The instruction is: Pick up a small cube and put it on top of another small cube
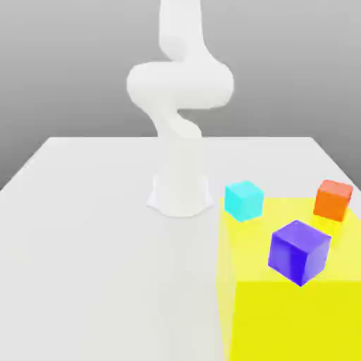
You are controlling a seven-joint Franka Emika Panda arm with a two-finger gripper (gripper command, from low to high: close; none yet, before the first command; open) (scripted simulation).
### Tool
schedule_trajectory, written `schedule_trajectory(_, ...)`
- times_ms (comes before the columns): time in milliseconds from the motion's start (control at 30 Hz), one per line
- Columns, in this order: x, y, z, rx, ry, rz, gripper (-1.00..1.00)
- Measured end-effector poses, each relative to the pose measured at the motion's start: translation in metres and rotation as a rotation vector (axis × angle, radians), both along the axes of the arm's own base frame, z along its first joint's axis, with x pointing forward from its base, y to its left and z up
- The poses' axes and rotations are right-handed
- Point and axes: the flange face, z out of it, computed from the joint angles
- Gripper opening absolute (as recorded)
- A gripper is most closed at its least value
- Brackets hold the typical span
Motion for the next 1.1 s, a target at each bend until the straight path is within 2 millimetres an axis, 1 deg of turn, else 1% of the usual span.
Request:
schedule_trajectory(133, 0.03, 0.043, -0.045, -0.11, 0.048, 0.215, 0.0)
schedule_trajectory(267, 0.051, 0.091, -0.095, -0.234, 0.09, 0.446, 0.0)
schedule_trajectory(400, 0.059, 0.141, -0.149, -0.356, 0.121, 0.684, 0.0)
schedule_trajectory(500, 0.057, 0.178, -0.191, -0.443, 0.137, 0.867, 0.0)
schedule_trajectory(567, 0.052, 0.202, -0.219, -0.501, 0.144, 0.99, 0.0)
schedule_trajectory(667, 0.039, 0.235, -0.261, -0.584, 0.15, 1.177, 0.0)
schedule_trajectory(767, 0.021, 0.266, -0.303, -0.665, 0.149, 1.366, 0.0)
schedule_trajectory(867, -0.003, 0.293, -0.344, -0.742, 0.142, 1.557, 0.0)
schedule_trajectory(967, -0.029, 0.312, -0.385, -0.829, 0.143, 1.758, 0.0)
schedule_trajectory(1100, -0.057, 0.318, -0.438, -0.949, 0.172, 2.036, 0.0)
